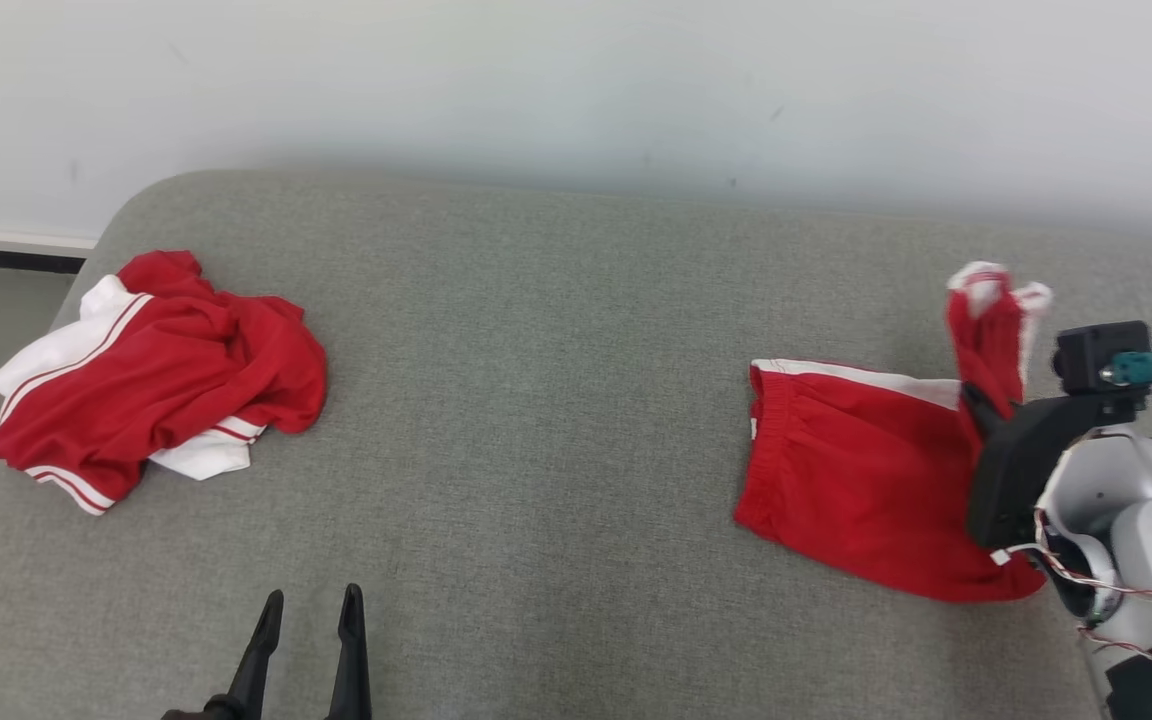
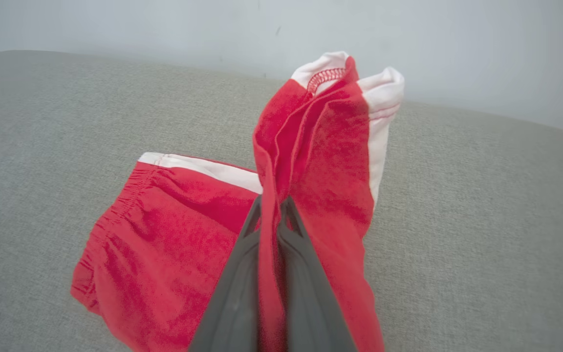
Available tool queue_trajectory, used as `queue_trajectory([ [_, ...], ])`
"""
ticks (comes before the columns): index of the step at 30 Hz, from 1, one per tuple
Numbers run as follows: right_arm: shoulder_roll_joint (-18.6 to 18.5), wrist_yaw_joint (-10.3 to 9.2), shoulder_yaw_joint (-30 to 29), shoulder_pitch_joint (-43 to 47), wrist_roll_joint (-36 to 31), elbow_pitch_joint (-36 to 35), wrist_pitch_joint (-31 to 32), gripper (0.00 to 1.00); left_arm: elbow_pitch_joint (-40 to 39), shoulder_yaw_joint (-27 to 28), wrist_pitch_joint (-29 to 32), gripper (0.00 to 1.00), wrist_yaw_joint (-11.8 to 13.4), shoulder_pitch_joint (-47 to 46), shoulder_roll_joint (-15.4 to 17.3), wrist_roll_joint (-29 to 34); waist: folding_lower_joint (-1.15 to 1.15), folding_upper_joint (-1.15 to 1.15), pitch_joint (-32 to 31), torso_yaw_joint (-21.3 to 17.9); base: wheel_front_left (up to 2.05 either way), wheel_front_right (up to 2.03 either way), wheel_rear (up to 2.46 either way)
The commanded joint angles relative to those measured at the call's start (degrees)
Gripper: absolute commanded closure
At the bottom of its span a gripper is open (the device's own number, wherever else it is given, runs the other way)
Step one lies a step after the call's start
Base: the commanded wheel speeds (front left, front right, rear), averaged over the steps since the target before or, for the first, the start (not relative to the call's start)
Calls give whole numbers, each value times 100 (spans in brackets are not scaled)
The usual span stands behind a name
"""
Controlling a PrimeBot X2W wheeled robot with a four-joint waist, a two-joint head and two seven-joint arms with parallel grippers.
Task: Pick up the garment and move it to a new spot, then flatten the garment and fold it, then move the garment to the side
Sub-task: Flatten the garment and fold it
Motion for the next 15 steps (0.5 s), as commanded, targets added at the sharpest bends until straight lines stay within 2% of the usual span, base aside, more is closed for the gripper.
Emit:
queue_trajectory([
  [1,21,-16,103,-72,75,47,3,100,10,-6,-20,0,19,30,-6,-18,0,0,-4,61,0,0,0],
  [15,392,-15,1030,-440,447,891,-340,100,28,-69,-20,0,61,78,-6,-123,0,0,4,356,0,0,0],
])
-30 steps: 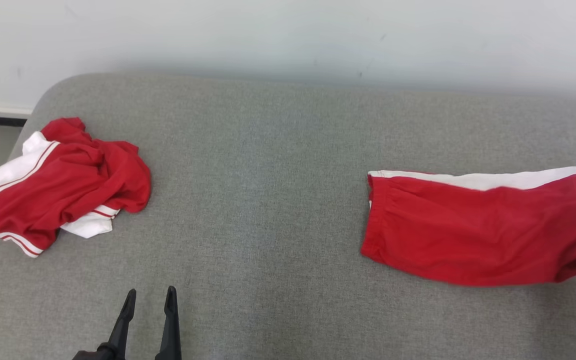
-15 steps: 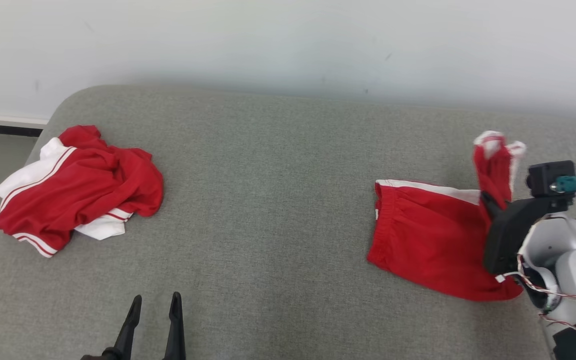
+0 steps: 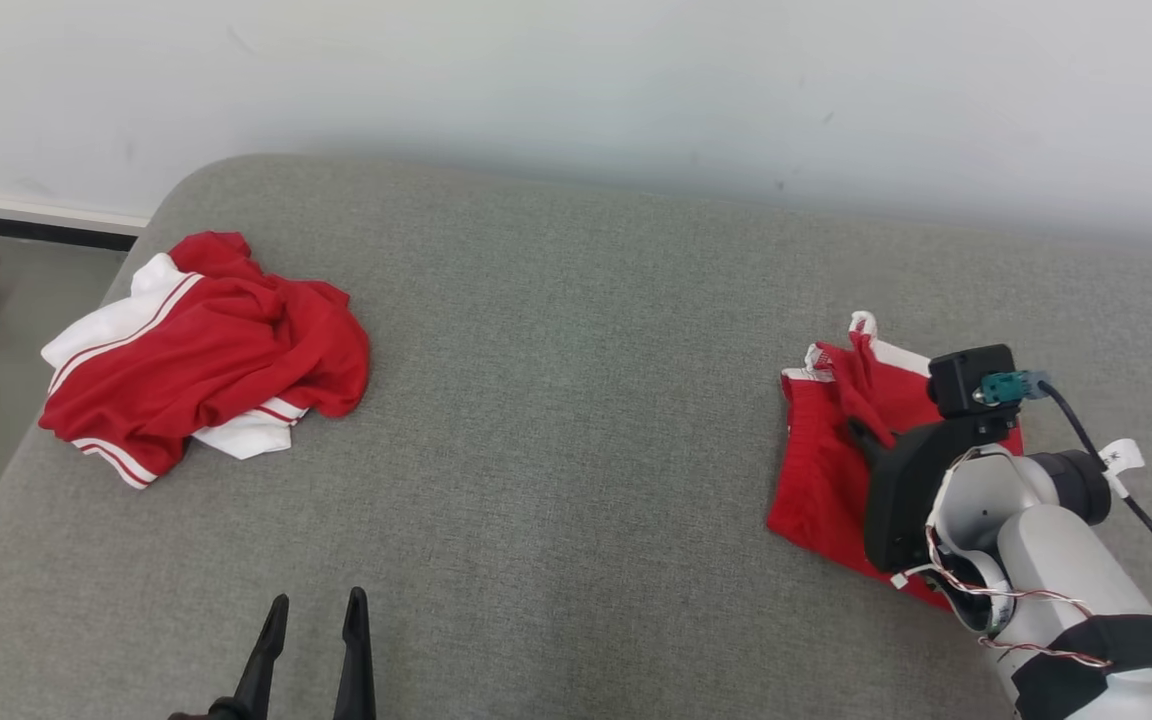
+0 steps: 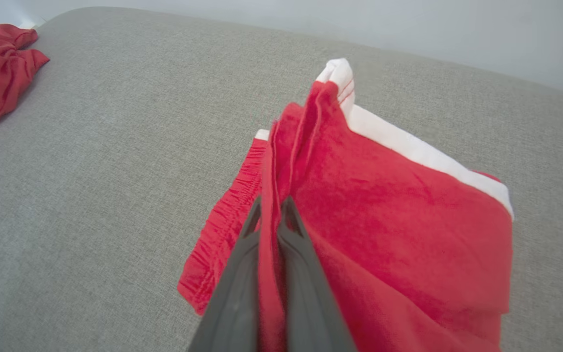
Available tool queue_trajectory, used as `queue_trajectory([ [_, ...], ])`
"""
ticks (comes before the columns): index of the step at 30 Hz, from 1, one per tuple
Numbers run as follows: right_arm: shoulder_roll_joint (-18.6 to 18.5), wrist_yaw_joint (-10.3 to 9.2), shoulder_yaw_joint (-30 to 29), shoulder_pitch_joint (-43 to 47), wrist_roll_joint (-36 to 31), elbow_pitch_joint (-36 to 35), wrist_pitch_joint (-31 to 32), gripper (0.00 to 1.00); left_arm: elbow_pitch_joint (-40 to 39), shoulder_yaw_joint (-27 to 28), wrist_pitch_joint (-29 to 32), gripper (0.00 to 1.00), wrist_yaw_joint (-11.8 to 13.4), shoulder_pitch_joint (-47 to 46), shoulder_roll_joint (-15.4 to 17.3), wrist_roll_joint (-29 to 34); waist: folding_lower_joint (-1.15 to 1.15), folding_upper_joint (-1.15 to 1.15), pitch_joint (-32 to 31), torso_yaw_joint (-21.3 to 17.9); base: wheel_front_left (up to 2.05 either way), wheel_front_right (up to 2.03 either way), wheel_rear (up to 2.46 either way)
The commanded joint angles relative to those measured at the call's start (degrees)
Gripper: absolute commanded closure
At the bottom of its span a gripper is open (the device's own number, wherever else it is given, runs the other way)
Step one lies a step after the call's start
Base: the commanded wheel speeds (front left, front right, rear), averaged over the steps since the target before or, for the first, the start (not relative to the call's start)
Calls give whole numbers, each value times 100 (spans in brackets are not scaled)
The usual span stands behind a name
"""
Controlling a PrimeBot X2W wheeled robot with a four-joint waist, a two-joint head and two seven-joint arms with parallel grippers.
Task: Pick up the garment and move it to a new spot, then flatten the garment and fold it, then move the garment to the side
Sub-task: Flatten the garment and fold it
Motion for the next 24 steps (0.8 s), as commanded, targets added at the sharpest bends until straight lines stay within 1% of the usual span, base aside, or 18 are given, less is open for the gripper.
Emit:
queue_trajectory([
  [1,41,-15,68,-74,42,70,-46,100,15,-9,-20,0,10,60,-7,-31,0,0,-2,31,0,0,0],
  [10,163,-15,423,-200,203,578,-243,100,50,-51,-20,0,35,115,-7,-75,0,0,-76,147,0,0,0],
  [13,178,-15,513,-216,278,639,-303,100,61,-58,-20,0,45,123,-6,-82,0,0,-102,161,0,0,0],
  [14,175,-15,553,-222,312,669,-337,55,69,-60,-20,0,50,123,-6,-85,0,0,-118,165,0,0,0],
  [15,171,-15,577,-226,353,698,-374,0,71,-64,-20,0,52,126,-7,-89,0,0,-134,166,0,0,0],
  [19,136,-15,655,-253,504,714,-563,0,78,-52,-20,0,63,172,-6,-83,0,0,-221,145,0,0,0],
  [24,39,-15,581,-261,820,494,-924,0,59,-15,-20,0,61,266,-6,-71,0,0,-332,55,0,0,0],
])
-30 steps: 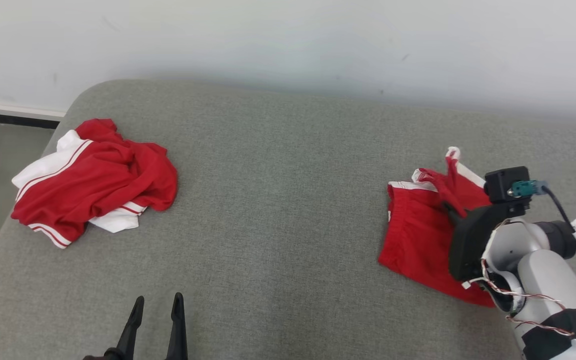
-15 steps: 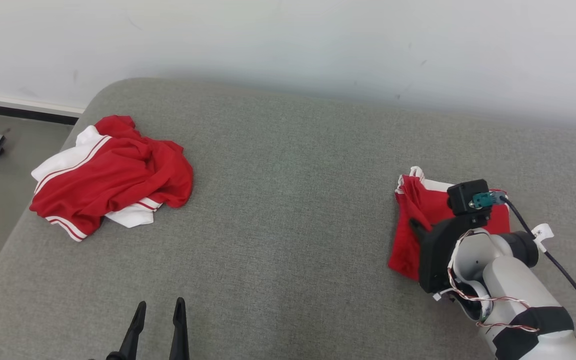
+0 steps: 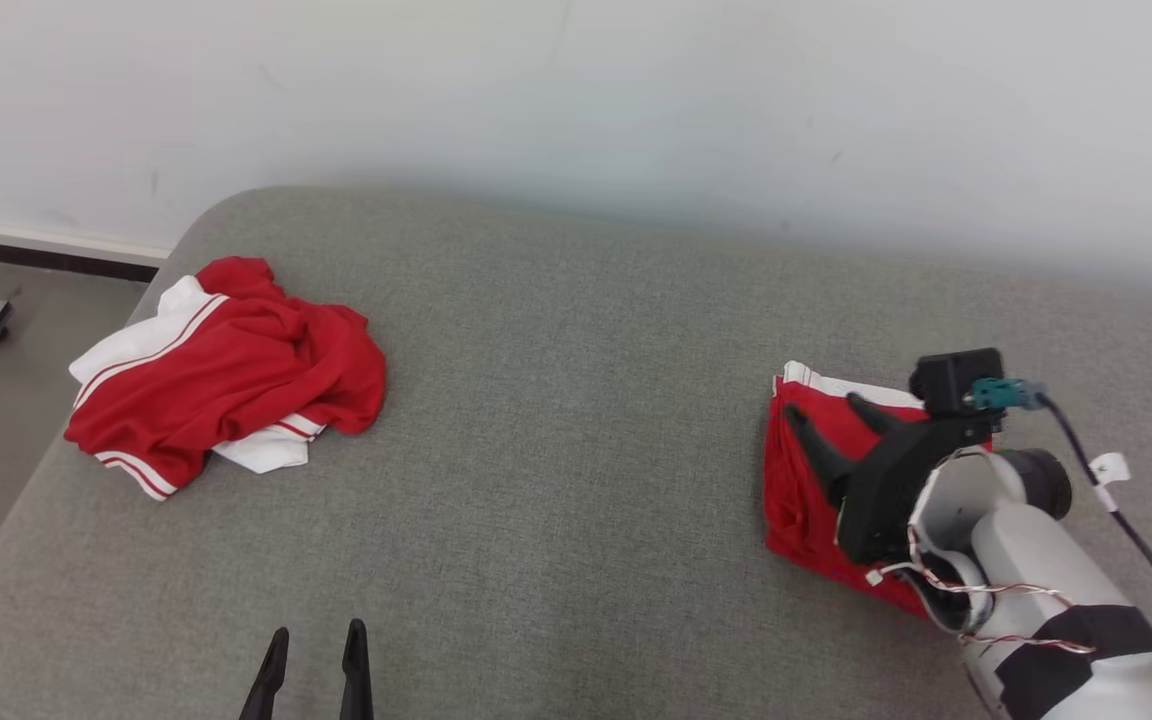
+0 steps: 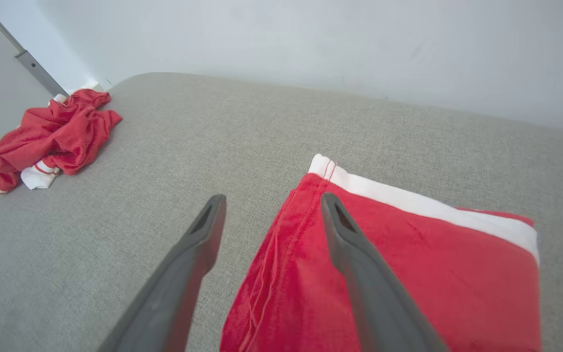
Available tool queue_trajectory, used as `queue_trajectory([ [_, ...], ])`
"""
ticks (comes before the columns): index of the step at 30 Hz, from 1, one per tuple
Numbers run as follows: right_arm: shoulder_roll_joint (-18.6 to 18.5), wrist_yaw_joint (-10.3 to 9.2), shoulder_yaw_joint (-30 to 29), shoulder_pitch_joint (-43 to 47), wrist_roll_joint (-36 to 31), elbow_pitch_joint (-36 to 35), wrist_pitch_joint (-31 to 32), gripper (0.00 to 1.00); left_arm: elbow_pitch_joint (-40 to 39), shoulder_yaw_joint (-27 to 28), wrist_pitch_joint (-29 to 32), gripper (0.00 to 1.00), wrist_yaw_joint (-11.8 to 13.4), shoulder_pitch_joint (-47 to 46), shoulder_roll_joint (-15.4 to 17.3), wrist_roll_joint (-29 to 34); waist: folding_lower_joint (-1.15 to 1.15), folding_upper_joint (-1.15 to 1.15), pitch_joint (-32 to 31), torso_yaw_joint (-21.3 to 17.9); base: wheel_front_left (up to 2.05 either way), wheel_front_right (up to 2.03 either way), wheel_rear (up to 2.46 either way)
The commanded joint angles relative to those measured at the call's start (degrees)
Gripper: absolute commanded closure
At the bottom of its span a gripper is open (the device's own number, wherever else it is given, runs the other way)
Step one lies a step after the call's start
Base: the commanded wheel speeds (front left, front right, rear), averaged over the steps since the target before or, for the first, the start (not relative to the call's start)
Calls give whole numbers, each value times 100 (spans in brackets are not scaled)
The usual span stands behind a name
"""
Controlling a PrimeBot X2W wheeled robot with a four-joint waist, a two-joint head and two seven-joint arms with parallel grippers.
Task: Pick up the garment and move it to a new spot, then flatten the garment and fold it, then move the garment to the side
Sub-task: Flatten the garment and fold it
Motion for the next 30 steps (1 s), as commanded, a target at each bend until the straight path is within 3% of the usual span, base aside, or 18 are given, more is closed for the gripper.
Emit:
queue_trajectory([
  [1,-117,-15,-68,-18,51,-76,-138,0,-9,11,-20,0,0,81,-6,-28,0,0,-64,-65,0,0,0],
  [10,-540,-15,-689,509,-274,-48,-591,0,-35,-40,-20,0,15,163,-5,-75,0,0,-175,-158,0,0,0],
  [14,-501,-15,-951,726,-530,32,-754,0,-55,-51,-20,0,23,150,-5,-100,0,0,-131,-169,0,0,0],
  [15,-480,-15,-1007,752,-574,33,-817,13,-61,-54,-20,0,21,134,-5,-112,0,0,-111,-169,0,0,0],
  [16,-471,-15,-1033,790,-634,54,-861,82,-60,-67,-20,0,17,112,-5,-120,0,0,-90,-164,0,0,0],
  [17,-450,-15,-1010,832,-704,72,-891,100,-57,-77,-20,0,11,83,-5,-127,0,0,-74,-155,0,0,0],
  [30,142,-15,-165,884,-925,276,-886,100,-25,-65,-20,0,-18,-53,-5,-100,0,0,32,10,0,0,0],
])
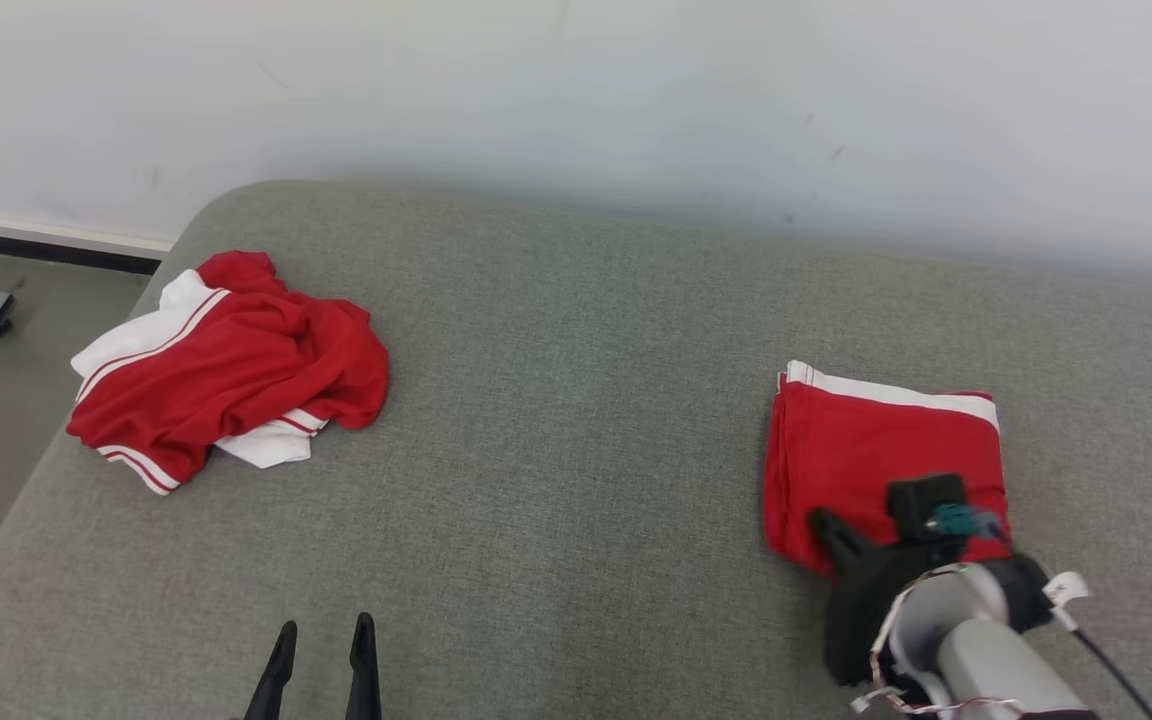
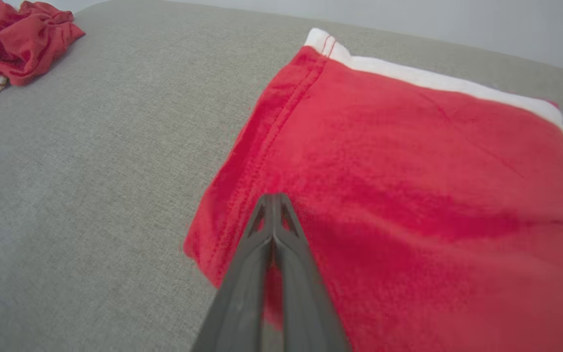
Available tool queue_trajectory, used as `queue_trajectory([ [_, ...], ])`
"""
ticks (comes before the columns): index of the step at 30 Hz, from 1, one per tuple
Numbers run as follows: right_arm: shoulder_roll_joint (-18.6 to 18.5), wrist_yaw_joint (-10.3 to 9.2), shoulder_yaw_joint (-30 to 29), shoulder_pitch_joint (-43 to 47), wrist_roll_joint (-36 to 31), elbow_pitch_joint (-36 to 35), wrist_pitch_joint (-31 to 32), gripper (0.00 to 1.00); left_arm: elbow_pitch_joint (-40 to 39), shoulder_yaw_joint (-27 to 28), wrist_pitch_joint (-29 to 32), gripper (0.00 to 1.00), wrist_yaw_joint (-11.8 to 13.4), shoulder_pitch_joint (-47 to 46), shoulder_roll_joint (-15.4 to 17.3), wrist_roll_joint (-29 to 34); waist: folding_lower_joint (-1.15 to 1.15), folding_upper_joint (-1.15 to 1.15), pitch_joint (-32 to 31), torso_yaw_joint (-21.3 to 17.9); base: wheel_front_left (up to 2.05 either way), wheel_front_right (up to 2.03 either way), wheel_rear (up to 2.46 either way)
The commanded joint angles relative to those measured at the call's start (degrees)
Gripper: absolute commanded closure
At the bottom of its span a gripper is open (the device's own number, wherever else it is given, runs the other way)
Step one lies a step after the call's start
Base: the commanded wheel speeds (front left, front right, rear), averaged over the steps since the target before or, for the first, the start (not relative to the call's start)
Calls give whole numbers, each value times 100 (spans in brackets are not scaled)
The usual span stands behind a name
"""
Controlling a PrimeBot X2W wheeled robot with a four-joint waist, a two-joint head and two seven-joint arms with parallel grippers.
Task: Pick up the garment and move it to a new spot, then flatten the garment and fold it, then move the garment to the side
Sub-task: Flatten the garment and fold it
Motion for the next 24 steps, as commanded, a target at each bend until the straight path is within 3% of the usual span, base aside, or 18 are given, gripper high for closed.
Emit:
queue_trajectory([
  [1,51,-15,75,34,30,19,-9,100,1,12,-20,0,-22,-53,-5,-34,0,0,5,16,0,0,0],
  [12,361,-15,862,-126,347,272,-92,100,31,23,-20,0,-10,-46,-5,-43,0,0,-22,68,0,0,0],
  [17,400,-15,1035,-141,680,25,-411,100,-6,114,-20,0,38,53,-6,-19,0,0,-113,-34,0,0,0],
  [22,204,-15,1110,33,920,-423,-752,100,-53,224,-20,0,66,154,-6,-11,0,0,-228,-243,0,0,0],
  [23,160,-15,1072,78,952,-510,-816,81,-55,242,-20,0,71,171,-6,-11,0,0,-248,-289,0,0,0],
  [24,116,-15,1036,123,955,-609,-878,71,-59,279,-20,0,77,189,-4,-14,0,0,-273,-351,0,0,0],
])
